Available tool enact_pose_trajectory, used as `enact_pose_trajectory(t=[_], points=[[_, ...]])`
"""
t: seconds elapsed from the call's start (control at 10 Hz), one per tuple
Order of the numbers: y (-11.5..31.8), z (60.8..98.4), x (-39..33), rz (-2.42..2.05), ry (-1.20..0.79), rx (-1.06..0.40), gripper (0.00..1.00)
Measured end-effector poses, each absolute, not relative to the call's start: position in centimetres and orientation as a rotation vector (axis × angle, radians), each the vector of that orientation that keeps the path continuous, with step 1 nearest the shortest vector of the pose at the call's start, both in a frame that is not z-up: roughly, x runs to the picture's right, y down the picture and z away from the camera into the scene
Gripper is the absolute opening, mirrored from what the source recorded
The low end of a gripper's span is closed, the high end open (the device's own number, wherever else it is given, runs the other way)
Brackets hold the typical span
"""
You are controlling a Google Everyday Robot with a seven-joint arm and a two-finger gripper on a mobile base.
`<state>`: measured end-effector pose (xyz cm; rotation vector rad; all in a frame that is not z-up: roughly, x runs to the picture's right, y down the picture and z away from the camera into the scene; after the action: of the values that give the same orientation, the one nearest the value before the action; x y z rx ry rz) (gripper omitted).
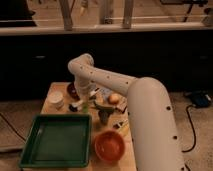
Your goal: Place brush in plastic cup
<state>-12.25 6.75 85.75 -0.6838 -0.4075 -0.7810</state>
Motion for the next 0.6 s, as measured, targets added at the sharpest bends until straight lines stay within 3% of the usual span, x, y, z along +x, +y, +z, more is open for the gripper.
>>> enact_pose_trajectory(t=[0.6], points=[[6.84,86.01,-12.11,-0.782,-0.42,-0.692,0.8]])
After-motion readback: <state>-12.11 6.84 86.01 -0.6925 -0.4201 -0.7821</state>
